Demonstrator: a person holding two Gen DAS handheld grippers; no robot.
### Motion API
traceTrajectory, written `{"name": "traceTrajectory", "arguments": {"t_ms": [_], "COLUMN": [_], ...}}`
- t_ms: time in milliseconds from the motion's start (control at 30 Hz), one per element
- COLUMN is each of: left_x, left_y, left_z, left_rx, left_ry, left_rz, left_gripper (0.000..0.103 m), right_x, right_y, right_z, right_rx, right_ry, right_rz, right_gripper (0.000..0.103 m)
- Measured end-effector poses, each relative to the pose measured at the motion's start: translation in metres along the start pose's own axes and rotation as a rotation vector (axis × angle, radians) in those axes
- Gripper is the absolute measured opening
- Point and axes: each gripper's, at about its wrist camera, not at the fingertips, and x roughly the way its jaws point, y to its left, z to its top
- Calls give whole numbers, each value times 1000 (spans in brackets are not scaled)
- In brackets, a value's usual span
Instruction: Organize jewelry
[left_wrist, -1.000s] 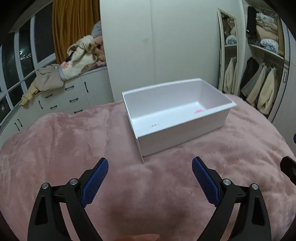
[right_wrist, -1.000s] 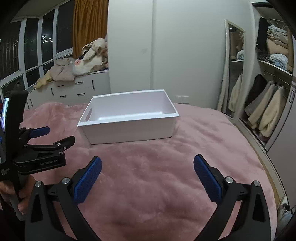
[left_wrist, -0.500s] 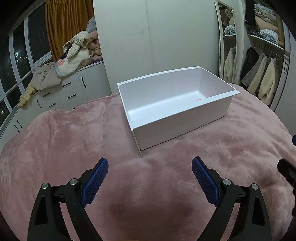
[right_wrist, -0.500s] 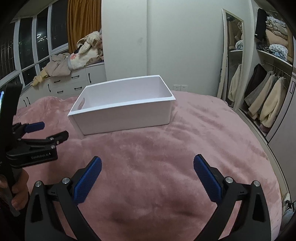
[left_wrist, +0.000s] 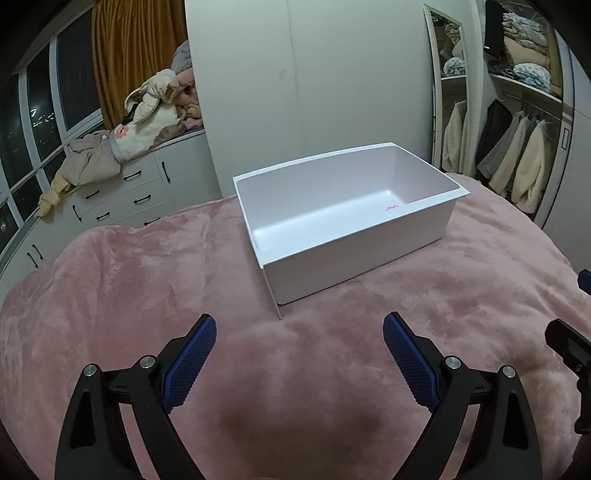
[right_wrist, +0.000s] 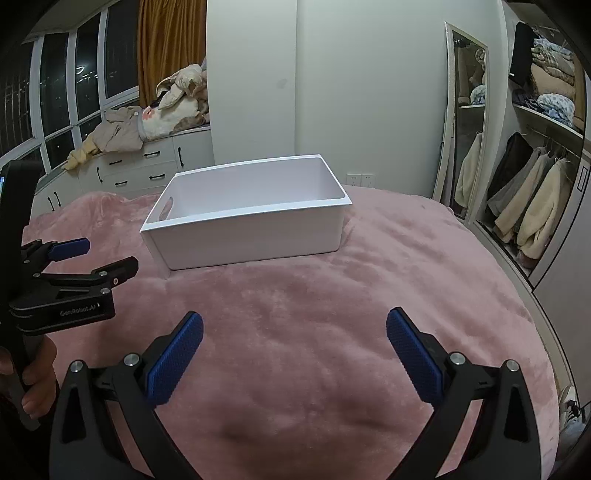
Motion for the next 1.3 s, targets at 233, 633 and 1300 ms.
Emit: {"name": "traceTrajectory", "arguments": {"t_ms": [233,633,1300], "left_x": [2,2,8], "left_y": [-2,-4,-7], "left_z": [0,-2,0], "left_rx": [5,8,9], "left_ry": [6,7,20], "left_rz": [-10,-2,6], "left_gripper": [93,93,93], "right_x": [-2,-3,-1], "right_y": [-1,-2,-3], "right_z": [0,1,-2], "right_rx": [2,5,15], "right_ry": [-5,-1,4], "right_rz": [-10,-10,-8], "right_gripper": [98,98,98]}}
